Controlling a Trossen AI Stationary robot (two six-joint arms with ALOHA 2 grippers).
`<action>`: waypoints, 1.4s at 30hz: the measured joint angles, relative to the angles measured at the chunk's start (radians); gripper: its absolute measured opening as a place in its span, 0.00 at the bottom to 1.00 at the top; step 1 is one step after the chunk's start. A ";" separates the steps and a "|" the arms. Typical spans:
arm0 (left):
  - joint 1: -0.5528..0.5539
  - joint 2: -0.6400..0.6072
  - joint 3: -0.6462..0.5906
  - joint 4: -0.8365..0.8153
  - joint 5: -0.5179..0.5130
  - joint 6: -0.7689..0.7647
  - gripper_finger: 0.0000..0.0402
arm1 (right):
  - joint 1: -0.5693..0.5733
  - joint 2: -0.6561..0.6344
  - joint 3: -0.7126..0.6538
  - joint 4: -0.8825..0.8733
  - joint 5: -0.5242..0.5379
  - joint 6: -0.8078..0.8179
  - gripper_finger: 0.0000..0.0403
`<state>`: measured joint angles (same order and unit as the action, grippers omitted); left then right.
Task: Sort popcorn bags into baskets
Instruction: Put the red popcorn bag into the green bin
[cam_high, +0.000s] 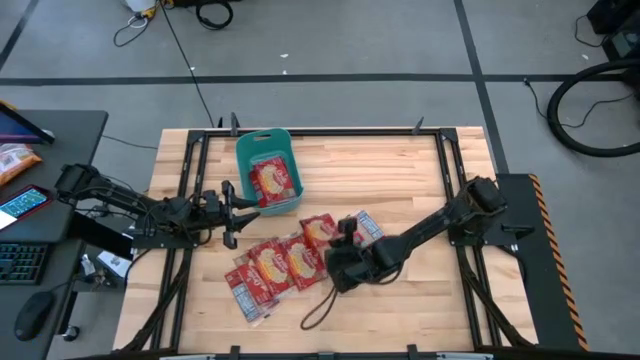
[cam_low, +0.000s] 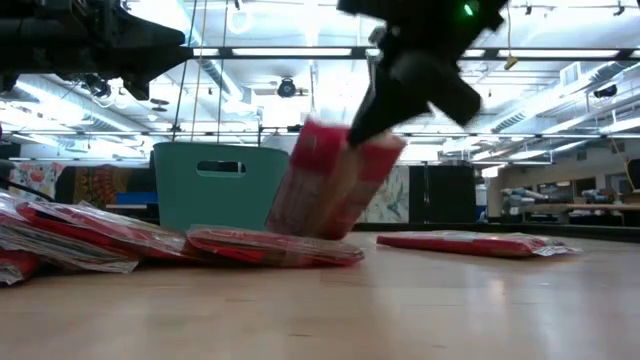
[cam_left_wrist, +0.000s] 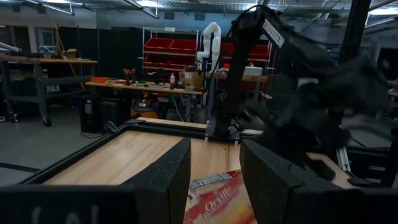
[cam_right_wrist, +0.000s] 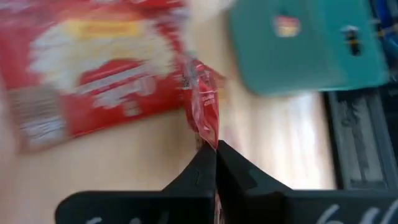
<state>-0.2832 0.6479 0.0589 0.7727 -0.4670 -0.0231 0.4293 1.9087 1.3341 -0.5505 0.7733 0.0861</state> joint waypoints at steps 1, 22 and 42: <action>0.000 0.000 0.000 0.000 0.000 0.000 0.36 | -0.009 -0.015 0.010 -0.023 0.013 0.016 0.01; 0.000 0.000 0.000 0.009 0.000 0.003 0.36 | -0.330 -0.253 0.075 -0.137 0.015 -0.056 0.01; 0.001 -0.001 -0.001 0.084 -0.010 0.177 0.36 | -0.559 -0.093 0.075 0.605 -0.375 -0.485 0.01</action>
<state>-0.2825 0.6474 0.0582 0.8562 -0.4770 0.1539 -0.1299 1.8157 1.4094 0.0546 0.3981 -0.3993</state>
